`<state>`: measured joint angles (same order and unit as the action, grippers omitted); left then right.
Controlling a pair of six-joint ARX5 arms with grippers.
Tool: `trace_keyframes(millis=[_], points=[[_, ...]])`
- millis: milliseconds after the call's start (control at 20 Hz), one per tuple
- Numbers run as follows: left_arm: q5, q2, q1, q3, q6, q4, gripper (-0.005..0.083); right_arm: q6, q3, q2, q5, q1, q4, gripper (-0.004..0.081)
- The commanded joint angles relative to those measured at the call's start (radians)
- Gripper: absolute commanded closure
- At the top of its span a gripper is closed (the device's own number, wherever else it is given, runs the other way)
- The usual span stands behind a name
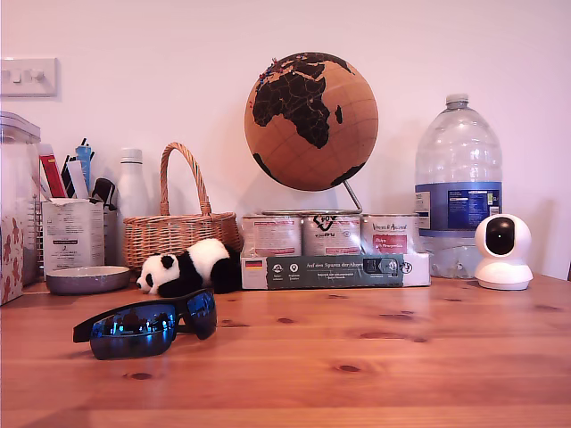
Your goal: Pick up the sunglasses and open them, then place them back on the table
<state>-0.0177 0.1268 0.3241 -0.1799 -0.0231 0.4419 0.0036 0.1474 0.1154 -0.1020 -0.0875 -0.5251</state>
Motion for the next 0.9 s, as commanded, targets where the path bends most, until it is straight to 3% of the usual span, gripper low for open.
trace_keyframes(millis=[0,450,650,850], points=[[0.044,0.002,-0.002,0.023,-0.003,-0.241,0.0797,-0.004,-0.003,0.005,0.007,-0.006,0.243,0.0780],[0.071,0.003,0.001,0.023,-0.052,-0.308,0.0797,-0.002,-0.003,0.005,0.005,-0.006,0.245,0.0780],[0.171,0.003,0.002,0.004,-0.137,-0.413,0.0797,0.105,-0.003,0.005,-0.114,-0.006,0.289,0.0780],[0.278,0.011,0.003,-0.027,-0.134,-0.404,0.0797,0.213,-0.003,0.005,-0.233,-0.025,0.356,0.0781]])
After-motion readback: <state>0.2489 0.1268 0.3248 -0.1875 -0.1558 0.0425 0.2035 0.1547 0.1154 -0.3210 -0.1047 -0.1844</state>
